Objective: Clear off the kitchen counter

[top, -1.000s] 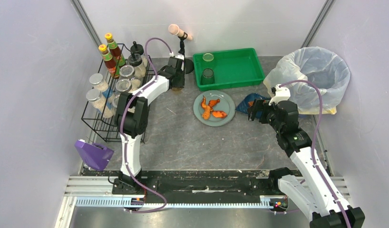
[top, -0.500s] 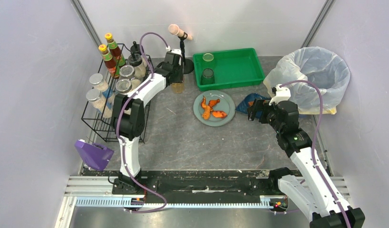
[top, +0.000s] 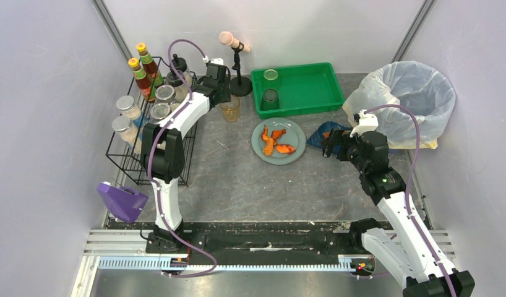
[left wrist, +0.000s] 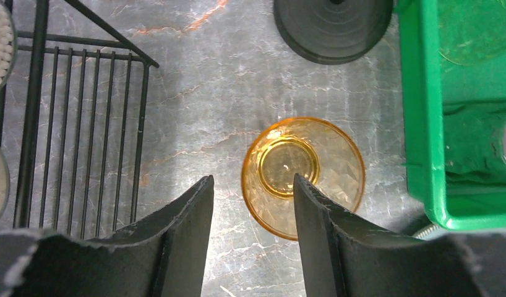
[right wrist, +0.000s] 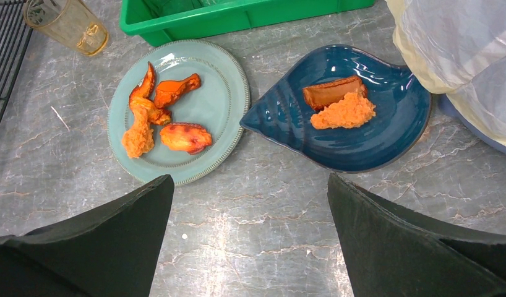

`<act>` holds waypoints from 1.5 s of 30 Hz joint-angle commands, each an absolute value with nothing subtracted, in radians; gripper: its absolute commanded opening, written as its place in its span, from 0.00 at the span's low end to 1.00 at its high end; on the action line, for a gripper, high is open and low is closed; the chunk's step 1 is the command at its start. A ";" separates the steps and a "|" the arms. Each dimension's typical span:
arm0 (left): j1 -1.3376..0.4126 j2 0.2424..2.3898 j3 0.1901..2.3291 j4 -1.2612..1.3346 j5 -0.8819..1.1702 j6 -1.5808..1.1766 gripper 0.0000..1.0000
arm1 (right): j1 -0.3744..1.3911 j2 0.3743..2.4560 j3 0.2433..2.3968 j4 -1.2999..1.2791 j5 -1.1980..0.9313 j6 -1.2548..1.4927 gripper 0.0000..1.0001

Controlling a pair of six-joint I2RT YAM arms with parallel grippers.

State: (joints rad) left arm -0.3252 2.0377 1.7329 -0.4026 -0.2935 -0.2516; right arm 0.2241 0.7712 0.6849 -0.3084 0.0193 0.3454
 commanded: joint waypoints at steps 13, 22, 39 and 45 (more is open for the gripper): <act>-0.284 2.146 1.815 -0.416 -0.199 -0.389 0.22 | 0.221 0.765 0.686 -0.263 0.003 0.360 0.98; -0.279 1.889 1.625 -0.315 -0.024 -0.384 0.02 | 0.220 0.798 0.663 -0.132 -0.152 0.413 0.98; -0.286 1.412 1.143 0.277 0.479 -0.819 0.02 | 0.222 0.930 0.590 0.518 -0.463 0.818 0.98; -0.305 1.336 1.061 0.401 0.506 -0.944 0.02 | 0.271 1.019 0.581 0.836 -0.507 0.964 0.98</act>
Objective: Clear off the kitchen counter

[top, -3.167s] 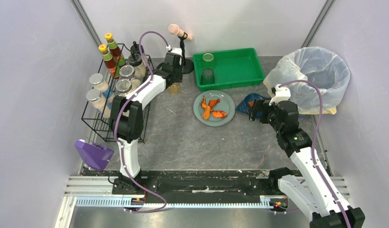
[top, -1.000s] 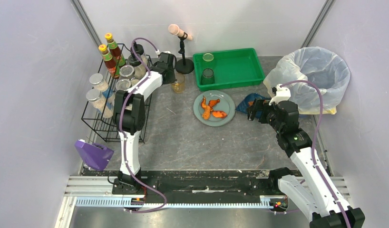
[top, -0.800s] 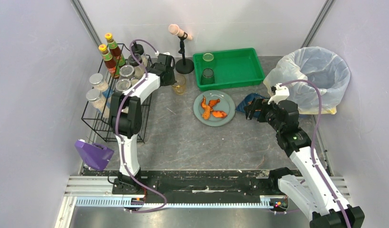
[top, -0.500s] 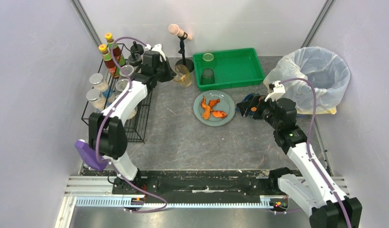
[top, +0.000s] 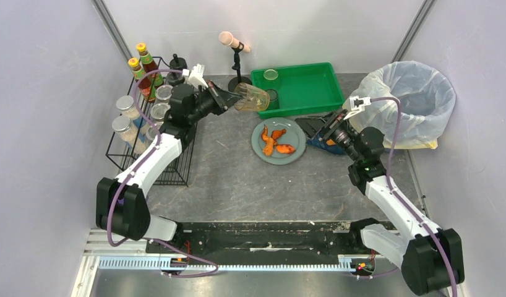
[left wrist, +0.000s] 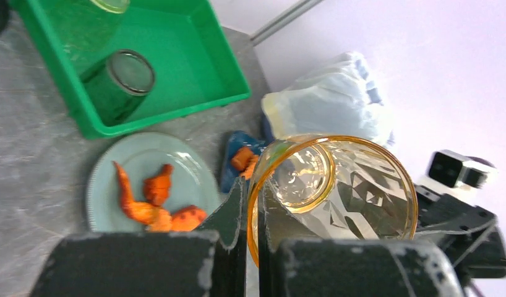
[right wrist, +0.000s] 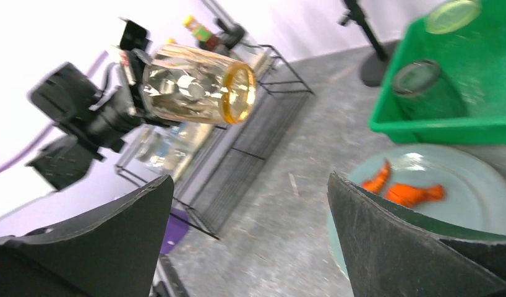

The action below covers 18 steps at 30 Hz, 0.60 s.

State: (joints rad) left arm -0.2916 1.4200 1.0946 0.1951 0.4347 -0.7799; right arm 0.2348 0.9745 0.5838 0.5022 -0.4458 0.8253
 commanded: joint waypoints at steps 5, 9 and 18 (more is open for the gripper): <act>-0.339 1.292 0.973 0.554 0.488 -1.122 0.02 | 0.334 1.123 0.615 1.029 -0.497 1.041 0.98; -0.383 1.267 0.924 0.620 0.456 -1.191 0.02 | 0.386 1.213 0.674 1.122 -0.497 1.085 0.98; -0.434 1.263 0.863 0.749 0.433 -1.301 0.02 | 0.434 1.369 0.776 1.289 -0.499 1.174 0.98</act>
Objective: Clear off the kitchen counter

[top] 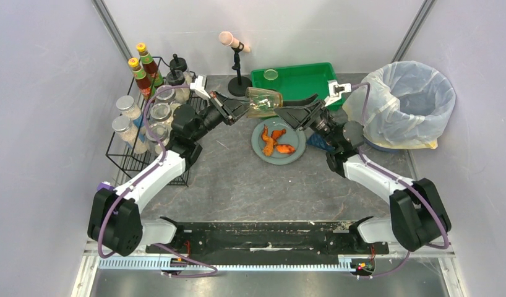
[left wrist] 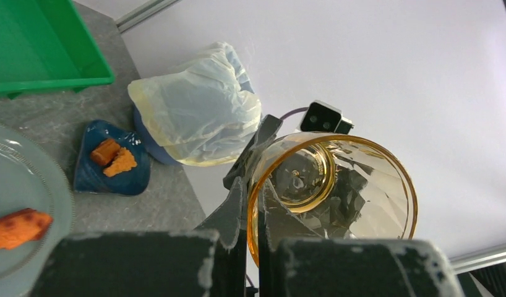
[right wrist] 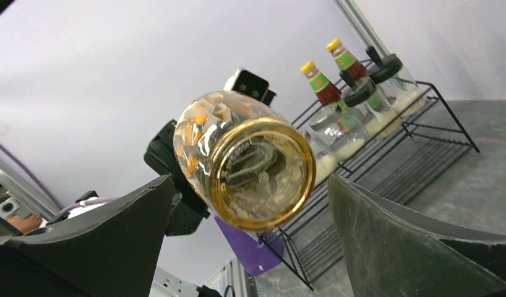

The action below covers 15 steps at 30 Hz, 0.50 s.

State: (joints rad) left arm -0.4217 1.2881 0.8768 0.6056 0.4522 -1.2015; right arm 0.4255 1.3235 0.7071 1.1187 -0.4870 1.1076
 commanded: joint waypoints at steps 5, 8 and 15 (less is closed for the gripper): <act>-0.444 1.283 0.843 0.795 0.429 -1.327 0.02 | 0.453 1.426 0.814 1.352 -0.528 1.213 0.96; -0.445 1.297 0.835 0.819 0.425 -1.344 0.02 | 0.457 1.442 0.824 1.369 -0.543 1.226 0.90; -0.445 1.322 0.831 0.829 0.422 -1.333 0.13 | 0.455 1.457 0.830 1.381 -0.564 1.231 0.58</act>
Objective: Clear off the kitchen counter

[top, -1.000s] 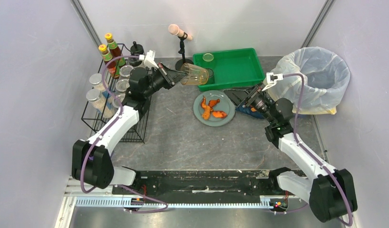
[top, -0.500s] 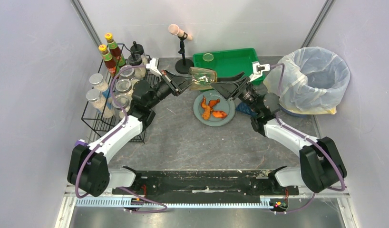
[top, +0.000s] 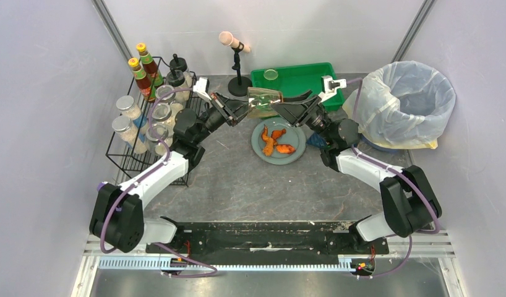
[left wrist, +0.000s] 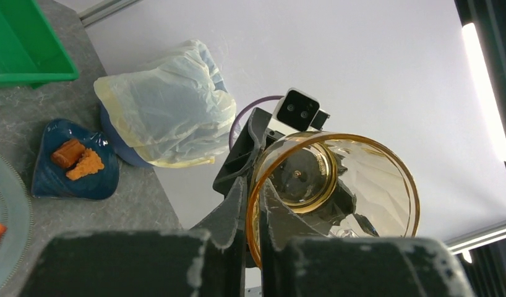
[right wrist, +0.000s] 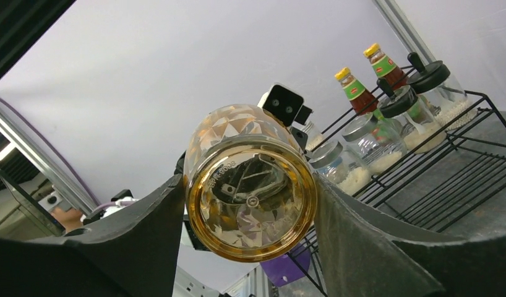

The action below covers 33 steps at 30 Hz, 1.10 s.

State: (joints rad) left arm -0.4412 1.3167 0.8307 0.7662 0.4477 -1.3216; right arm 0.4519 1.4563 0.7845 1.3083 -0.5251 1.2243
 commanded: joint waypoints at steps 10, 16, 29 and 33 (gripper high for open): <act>-0.436 1.159 0.840 0.313 0.276 -0.870 0.53 | 0.402 1.435 0.907 1.123 -0.571 1.050 0.31; -0.436 1.020 0.883 -0.029 0.044 -0.582 0.68 | 0.388 1.452 1.137 0.530 -0.465 0.635 0.23; -0.438 0.918 0.920 -0.275 -0.052 -0.438 0.74 | 0.401 1.779 1.692 -0.178 -0.007 0.131 0.19; -0.437 0.923 0.919 -0.304 -0.066 -0.427 0.76 | 0.409 1.874 1.764 -0.209 0.060 0.077 0.18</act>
State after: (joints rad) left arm -0.4381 0.9352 0.8757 -0.2562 -0.0269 -0.4965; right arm 0.3954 1.8168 1.6699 -0.1173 -0.0490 0.1944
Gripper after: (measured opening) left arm 0.750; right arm 0.696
